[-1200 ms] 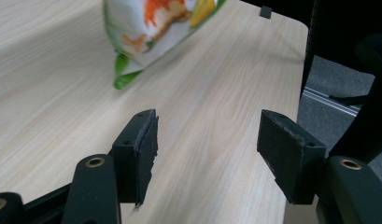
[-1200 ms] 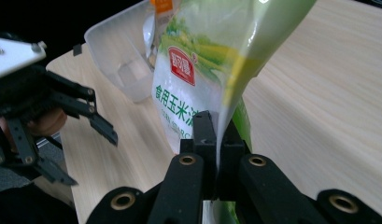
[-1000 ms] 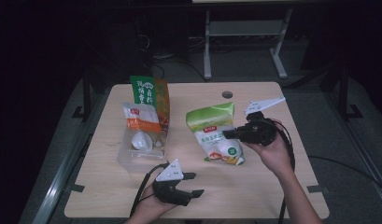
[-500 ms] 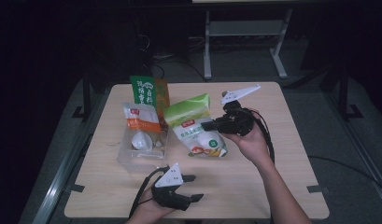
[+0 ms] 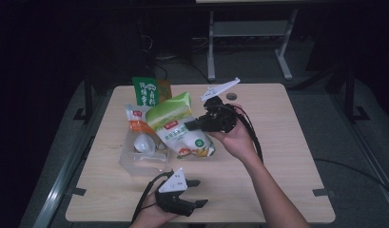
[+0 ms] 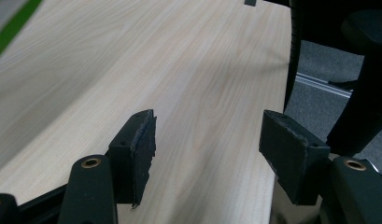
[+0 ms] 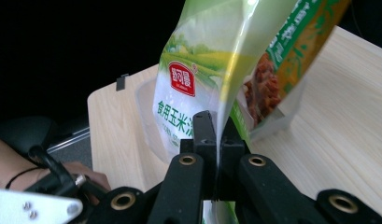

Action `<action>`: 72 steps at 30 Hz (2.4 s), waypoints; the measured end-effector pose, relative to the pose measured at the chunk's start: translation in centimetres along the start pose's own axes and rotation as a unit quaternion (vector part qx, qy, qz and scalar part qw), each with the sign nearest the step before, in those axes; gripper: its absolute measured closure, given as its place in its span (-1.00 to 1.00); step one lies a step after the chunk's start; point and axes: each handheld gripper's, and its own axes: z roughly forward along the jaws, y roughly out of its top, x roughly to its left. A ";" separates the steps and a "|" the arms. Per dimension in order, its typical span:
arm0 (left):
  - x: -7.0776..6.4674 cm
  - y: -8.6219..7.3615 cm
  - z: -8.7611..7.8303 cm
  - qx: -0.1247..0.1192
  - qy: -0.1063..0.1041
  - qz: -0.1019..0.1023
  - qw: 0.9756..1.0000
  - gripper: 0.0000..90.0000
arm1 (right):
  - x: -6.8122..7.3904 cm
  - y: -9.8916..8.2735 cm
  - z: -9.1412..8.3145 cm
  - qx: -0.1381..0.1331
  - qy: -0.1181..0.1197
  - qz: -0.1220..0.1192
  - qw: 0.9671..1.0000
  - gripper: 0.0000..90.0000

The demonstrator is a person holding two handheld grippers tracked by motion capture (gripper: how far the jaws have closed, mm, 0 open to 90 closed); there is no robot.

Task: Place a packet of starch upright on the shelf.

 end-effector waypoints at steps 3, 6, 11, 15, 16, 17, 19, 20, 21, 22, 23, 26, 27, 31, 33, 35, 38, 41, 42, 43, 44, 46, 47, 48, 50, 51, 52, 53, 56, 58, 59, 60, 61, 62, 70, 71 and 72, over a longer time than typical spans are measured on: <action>0.0 0.1 -0.2 -0.002 0.001 0.004 1.000 -0.23 | 0.6 0.9 1.0 0.004 0.005 -0.006 1.000 0.99; 0.0 0.0 -0.2 -0.005 0.001 0.003 1.000 -0.23 | 0.9 1.4 1.6 0.007 0.006 -0.005 1.000 0.99; 0.1 -0.2 -0.3 0.001 0.009 0.010 1.000 -0.23 | 1.6 2.8 4.0 0.015 0.011 -0.014 1.000 0.99; 0.0 -0.3 -0.2 0.003 0.009 0.016 1.000 -0.24 | 2.0 3.5 5.5 0.014 0.018 -0.015 1.000 0.99; 0.0 -0.3 -0.2 0.004 0.012 0.017 1.000 -0.24 | 2.1 3.6 5.9 0.017 0.019 -0.019 0.999 0.99; 0.0 -0.4 -0.2 0.002 0.013 0.018 1.000 -0.24 | 2.3 3.8 6.4 0.019 0.023 -0.018 0.999 0.99; 0.0 -0.4 -0.2 0.001 0.013 0.018 1.000 -0.24 | 2.5 4.1 7.2 0.023 0.027 -0.015 0.999 0.99; 0.0 -0.4 -0.2 -0.001 0.013 0.017 1.000 -0.24 | 2.5 4.2 7.7 0.024 0.028 -0.019 0.999 0.99; 0.0 -0.4 -0.3 -0.005 0.013 0.015 1.000 -0.24 | 2.5 4.3 8.1 0.024 0.030 -0.020 0.999 0.99; 0.0 -0.4 -0.3 -0.005 0.013 0.015 1.000 -0.24 | 2.5 4.3 8.1 0.024 0.030 -0.020 0.999 0.99; 0.0 -0.4 -0.3 -0.005 0.013 0.013 1.000 -0.24 | 2.6 4.5 8.6 0.024 0.036 -0.012 0.999 0.99; 0.2 -0.5 -0.5 0.003 0.013 0.018 1.000 -0.24 | 2.6 4.9 10.0 0.025 0.047 -0.011 0.999 0.99; 0.2 -0.5 -0.5 0.001 0.013 0.017 1.000 -0.24 | 2.7 5.0 10.5 0.026 0.050 -0.010 0.998 0.99; 0.3 -0.4 -0.8 -0.005 0.014 0.012 1.000 -0.24 | 2.7 5.3 12.0 0.029 0.060 -0.012 0.998 0.99; 0.4 -0.5 -0.9 -0.002 0.016 0.017 1.000 -0.24 | 2.9 5.5 13.6 0.038 0.067 -0.008 0.997 0.99; 0.3 -0.5 -0.9 -0.004 0.014 0.011 1.000 -0.24 | 2.8 5.4 14.4 0.038 0.071 -0.009 0.997 0.99; 0.3 -0.5 -0.9 -0.004 0.013 0.012 1.000 -0.24 | 2.6 5.1 15.6 0.041 0.080 0.001 0.996 0.99; 0.3 -0.4 -1.0 0.001 0.014 0.021 1.000 -0.24 | 2.6 4.6 16.5 0.040 0.081 0.004 0.996 0.99; 0.3 -0.4 -1.1 -0.001 0.015 0.022 1.000 -0.24 | 2.6 4.4 16.7 0.037 0.080 0.002 0.996 0.99; 0.3 -0.4 -1.1 -0.003 0.015 0.020 1.000 -0.24 | 2.6 4.2 16.9 0.037 0.082 0.005 0.996 0.99; 0.3 -0.4 -1.2 -0.003 0.016 0.022 1.000 -0.24 | 2.6 4.1 17.0 0.037 0.080 0.006 0.996 0.99; 0.4 -0.4 -1.2 -0.003 0.017 0.022 1.000 -0.24 | 2.6 3.7 17.3 0.035 0.074 0.001 0.997 0.99; 0.4 -0.4 -1.2 -0.003 0.016 0.021 1.000 -0.24 | 2.4 3.6 17.3 0.036 0.076 -0.002 0.996 0.99; 0.3 -0.4 -1.1 -0.003 0.016 0.020 1.000 -0.24 | 2.4 3.4 17.3 0.034 0.078 0.002 0.996 0.99; 0.3 -0.4 -1.1 -0.002 0.015 0.019 1.000 -0.24 | 2.4 3.0 17.2 0.034 0.081 0.002 0.996 0.98; 0.2 -0.4 -1.0 0.000 0.014 0.021 1.000 -0.24 | 2.4 2.9 17.2 0.036 0.080 -0.001 0.996 0.98; 0.2 -0.4 -1.0 0.000 0.014 0.021 1.000 -0.24 | 2.4 2.9 17.2 0.036 0.080 -0.001 0.996 0.98; 0.2 -0.4 -1.0 0.000 0.014 0.021 1.000 -0.24 | 2.4 2.6 17.1 0.036 0.081 0.001 0.996 0.97; 0.1 -0.3 -1.0 -0.001 0.016 0.025 1.000 -0.24 | 2.4 2.4 16.8 0.047 0.076 -0.008 0.996 0.93; 0.1 -0.3 -1.0 -0.001 0.015 0.021 1.000 -0.24 | 2.4 2.3 16.5 0.057 0.071 -0.017 0.996 0.90; 0.1 -0.4 -1.0 -0.001 0.015 0.020 1.000 -0.24 | 2.3 2.3 16.2 0.062 0.067 -0.025 0.996 0.89; 0.0 -0.4 -0.9 -0.002 0.016 0.017 1.000 -0.24 | 2.3 2.2 16.0 0.066 0.058 -0.031 0.996 0.88; 0.0 -0.4 -0.9 -0.001 0.015 0.017 1.000 -0.24 | 2.4 2.1 15.8 0.070 0.056 -0.031 0.996 0.88; 0.0 -0.4 -0.9 0.001 0.015 0.019 1.000 -0.24 | 2.4 2.0 15.7 0.070 0.057 -0.029 0.996 0.88; 0.0 -0.4 -0.8 0.000 0.018 0.019 1.000 -0.24 | 2.4 1.2 15.4 0.079 0.053 -0.041 0.995 0.94; 0.0 -0.4 -0.8 0.001 0.018 0.020 1.000 -0.24 | 2.3 1.1 15.4 0.081 0.053 -0.042 0.994 0.95; 0.0 -0.4 -0.8 0.001 0.017 0.019 1.000 -0.24 | 2.2 0.8 15.4 0.085 0.054 -0.043 0.994 0.95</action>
